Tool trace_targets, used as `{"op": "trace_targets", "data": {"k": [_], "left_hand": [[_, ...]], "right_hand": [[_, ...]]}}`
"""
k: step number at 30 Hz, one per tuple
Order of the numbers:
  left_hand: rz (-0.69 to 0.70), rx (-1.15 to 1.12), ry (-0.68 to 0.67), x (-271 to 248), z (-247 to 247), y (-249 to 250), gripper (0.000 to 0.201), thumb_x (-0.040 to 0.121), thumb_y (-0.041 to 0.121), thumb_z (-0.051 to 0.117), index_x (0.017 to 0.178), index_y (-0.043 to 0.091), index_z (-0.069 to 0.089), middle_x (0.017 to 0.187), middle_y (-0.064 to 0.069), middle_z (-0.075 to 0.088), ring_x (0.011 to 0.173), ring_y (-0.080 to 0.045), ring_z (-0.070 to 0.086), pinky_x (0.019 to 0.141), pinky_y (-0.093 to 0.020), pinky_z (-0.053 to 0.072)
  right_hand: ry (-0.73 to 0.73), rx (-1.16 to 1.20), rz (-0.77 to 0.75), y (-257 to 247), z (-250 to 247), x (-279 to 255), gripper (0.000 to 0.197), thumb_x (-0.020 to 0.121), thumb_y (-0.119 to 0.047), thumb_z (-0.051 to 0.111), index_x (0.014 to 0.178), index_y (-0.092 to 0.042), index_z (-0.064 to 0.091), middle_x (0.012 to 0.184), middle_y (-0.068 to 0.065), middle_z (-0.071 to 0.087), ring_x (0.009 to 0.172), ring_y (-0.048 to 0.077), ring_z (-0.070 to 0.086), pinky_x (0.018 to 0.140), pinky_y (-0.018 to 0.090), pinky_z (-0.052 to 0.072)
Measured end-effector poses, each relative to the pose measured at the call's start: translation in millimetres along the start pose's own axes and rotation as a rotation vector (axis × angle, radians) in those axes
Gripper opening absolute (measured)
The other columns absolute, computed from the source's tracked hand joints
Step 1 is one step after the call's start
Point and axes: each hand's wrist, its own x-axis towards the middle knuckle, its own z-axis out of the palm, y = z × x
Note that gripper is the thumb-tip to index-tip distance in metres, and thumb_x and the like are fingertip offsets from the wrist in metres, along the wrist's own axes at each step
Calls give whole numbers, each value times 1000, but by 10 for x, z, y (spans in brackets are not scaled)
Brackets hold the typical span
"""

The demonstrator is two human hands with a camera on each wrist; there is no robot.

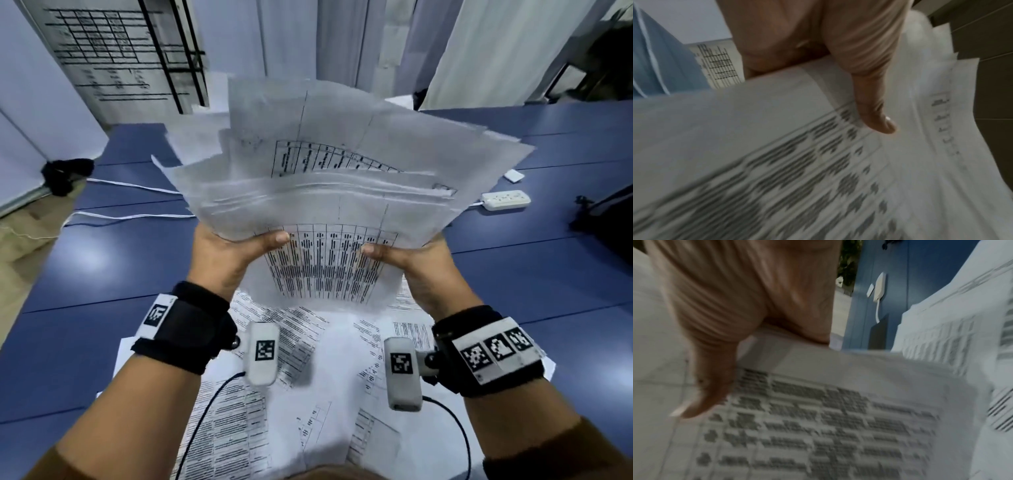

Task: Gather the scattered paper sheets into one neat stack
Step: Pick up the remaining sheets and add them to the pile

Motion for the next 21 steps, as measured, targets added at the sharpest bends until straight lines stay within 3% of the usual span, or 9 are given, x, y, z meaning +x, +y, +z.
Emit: {"op": "trace_targets", "data": {"k": [2,5,7,9,13,15,17,19,21], "left_hand": [[-25,20,-46,16,-70,-49,50,55,0,84,101,5,65,94,-1,76,90,-18,71,79,-29,55],[-144,-12,-146,3,-167,-202,81,49,12,92,121,1,57,112,-11,71,107,-25,66,85,-32,54],[-199,-7,-206,-32,-136,-226,92,40,24,96,121,3,58,113,-10,71,108,-25,66,84,-29,54],[-197,18,-248,-43,-40,-193,87,34,22,95,113,6,63,107,-7,73,102,-22,68,80,-26,55],[-121,18,-195,5,44,-80,77,35,23,94,105,8,67,101,-4,75,97,-19,70,80,-29,56],[-146,-28,-121,19,-46,-150,81,33,28,96,104,5,66,99,-6,75,94,-20,71,79,-32,57],[-210,-42,-94,-36,-126,-313,92,31,28,97,111,3,61,105,-10,73,100,-24,69,85,-40,57],[-280,12,-93,-155,-90,-413,77,39,23,96,107,9,61,104,-7,74,99,-22,69,91,-43,54],[-291,106,-42,-236,0,-443,42,63,13,88,96,12,62,84,6,76,84,-6,71,89,-31,55]], "right_hand": [[-19,-10,3,35,-44,-26,46,54,0,84,95,-2,66,89,4,77,88,19,73,79,27,58],[-29,-8,68,200,-137,-58,61,46,-12,88,103,-4,67,98,7,76,94,22,72,80,27,57],[-57,-11,84,250,-134,-76,60,50,-8,86,107,-6,66,101,7,75,98,23,71,85,31,55],[-79,-30,75,208,-52,-72,61,52,-3,85,110,-1,64,101,9,75,98,23,71,89,33,55],[-74,-31,26,89,-7,-16,55,51,2,83,104,1,66,96,10,76,93,24,73,82,31,57],[-15,-35,75,145,-121,-25,56,51,2,85,103,10,64,91,13,76,89,28,73,84,37,58],[-1,-93,178,304,-234,-66,57,50,-4,89,100,9,63,87,11,76,88,29,73,90,46,55],[6,-141,268,457,-251,-138,64,46,-21,94,96,1,59,82,5,75,83,21,73,99,49,50],[37,-147,273,520,-183,-178,83,45,-35,97,105,6,55,84,1,75,82,15,72,103,52,46]]}}
